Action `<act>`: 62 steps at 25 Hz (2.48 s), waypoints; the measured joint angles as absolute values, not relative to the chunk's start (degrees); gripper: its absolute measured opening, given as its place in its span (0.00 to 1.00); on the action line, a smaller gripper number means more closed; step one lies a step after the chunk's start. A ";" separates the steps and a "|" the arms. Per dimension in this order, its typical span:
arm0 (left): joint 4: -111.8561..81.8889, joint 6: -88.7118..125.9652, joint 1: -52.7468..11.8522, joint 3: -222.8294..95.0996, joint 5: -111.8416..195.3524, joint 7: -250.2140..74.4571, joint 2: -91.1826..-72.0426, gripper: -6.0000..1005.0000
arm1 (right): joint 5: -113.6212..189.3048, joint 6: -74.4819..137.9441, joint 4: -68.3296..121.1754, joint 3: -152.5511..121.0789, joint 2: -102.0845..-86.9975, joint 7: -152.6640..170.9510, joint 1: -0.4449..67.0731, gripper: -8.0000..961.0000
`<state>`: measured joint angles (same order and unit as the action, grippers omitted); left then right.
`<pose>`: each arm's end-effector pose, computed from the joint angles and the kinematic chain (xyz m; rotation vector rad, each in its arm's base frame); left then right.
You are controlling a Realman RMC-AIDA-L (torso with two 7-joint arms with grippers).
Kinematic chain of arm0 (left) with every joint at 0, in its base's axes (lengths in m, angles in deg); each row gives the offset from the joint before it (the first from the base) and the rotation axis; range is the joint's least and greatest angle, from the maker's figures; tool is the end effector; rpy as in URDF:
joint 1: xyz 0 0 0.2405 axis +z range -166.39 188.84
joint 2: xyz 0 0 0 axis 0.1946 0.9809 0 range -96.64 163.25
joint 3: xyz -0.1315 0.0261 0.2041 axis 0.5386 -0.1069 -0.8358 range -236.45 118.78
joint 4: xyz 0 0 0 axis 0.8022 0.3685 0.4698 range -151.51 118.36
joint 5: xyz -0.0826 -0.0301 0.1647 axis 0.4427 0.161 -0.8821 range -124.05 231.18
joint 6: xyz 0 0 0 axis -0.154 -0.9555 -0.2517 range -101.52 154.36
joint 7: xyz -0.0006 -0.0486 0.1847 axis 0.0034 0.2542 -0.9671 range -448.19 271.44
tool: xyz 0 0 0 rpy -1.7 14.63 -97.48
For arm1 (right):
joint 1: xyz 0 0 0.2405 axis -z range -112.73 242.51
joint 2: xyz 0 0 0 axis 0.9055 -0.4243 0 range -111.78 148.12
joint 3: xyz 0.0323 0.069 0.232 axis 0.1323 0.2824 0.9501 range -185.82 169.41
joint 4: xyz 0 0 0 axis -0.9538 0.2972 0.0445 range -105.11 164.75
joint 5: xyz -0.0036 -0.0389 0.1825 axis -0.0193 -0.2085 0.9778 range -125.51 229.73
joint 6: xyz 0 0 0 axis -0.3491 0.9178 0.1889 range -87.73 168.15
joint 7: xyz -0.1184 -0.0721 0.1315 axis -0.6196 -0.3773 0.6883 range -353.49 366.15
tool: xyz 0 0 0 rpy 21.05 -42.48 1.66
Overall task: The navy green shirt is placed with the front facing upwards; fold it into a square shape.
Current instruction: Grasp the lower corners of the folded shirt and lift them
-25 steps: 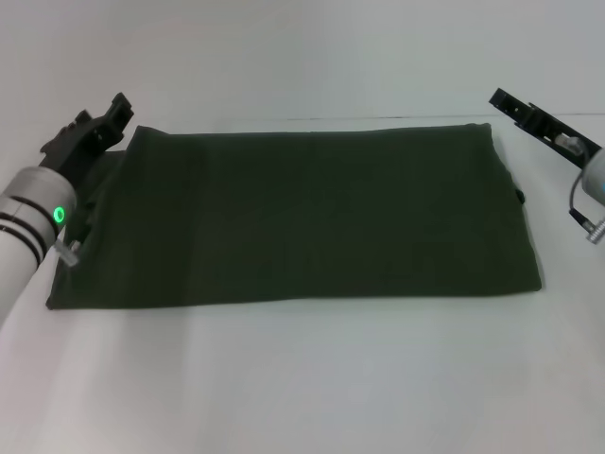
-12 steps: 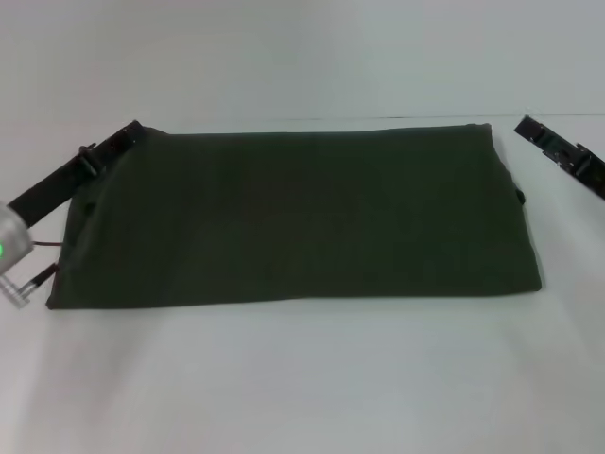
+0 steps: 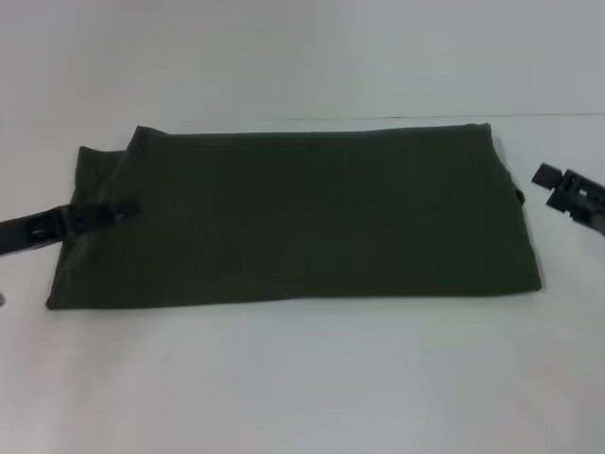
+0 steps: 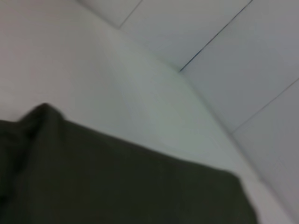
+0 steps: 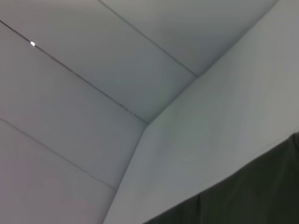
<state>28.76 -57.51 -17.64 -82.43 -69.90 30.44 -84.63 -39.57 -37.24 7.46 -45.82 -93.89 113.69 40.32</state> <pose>-0.2763 0.3518 0.0266 -2.1384 -1.5039 -0.7688 0.2865 0.3482 0.0233 -1.9446 1.5651 1.1404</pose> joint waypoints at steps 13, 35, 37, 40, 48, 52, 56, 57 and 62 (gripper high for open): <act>30.56 -51.65 -22.90 -84.47 -89.53 34.80 -82.65 0.64 | -42.50 -37.36 6.87 -45.92 -94.14 114.32 40.20 0.96; 31.55 -48.72 -23.24 -85.06 -96.28 35.73 -82.45 0.64 | -44.36 -36.37 7.19 -46.10 -94.62 114.35 39.30 0.96; 31.49 -48.66 -23.26 -85.91 -96.32 35.77 -82.60 0.64 | -44.55 -36.25 7.15 -46.10 -94.67 114.35 39.24 0.96; 31.44 -48.63 -23.20 -86.97 -96.40 35.82 -82.88 0.64 | -44.62 -36.13 7.18 -46.09 -94.67 114.35 39.10 0.96; 31.33 -47.29 -22.99 -88.63 -96.98 36.26 -83.22 0.64 | -44.66 -36.11 7.36 -46.09 -94.67 114.25 39.02 0.96; 31.49 -46.78 -23.18 -88.93 -98.75 37.32 -83.23 0.64 | -44.68 -35.97 7.47 -46.08 -94.80 114.06 38.76 0.96; 31.73 -46.44 -23.20 -88.54 -98.86 37.44 -83.20 0.64 | -45.39 -35.78 7.22 -46.13 -95.05 114.14 38.56 0.96; 31.73 -46.46 -23.21 -88.64 -98.90 37.44 -83.20 0.64 | -45.50 -35.68 7.13 -46.14 -95.13 114.19 38.52 0.96; 31.49 -47.01 -23.40 -89.79 -99.31 37.47 -83.23 0.64 | -45.57 -35.18 7.05 -46.17 -95.19 114.19 38.50 0.96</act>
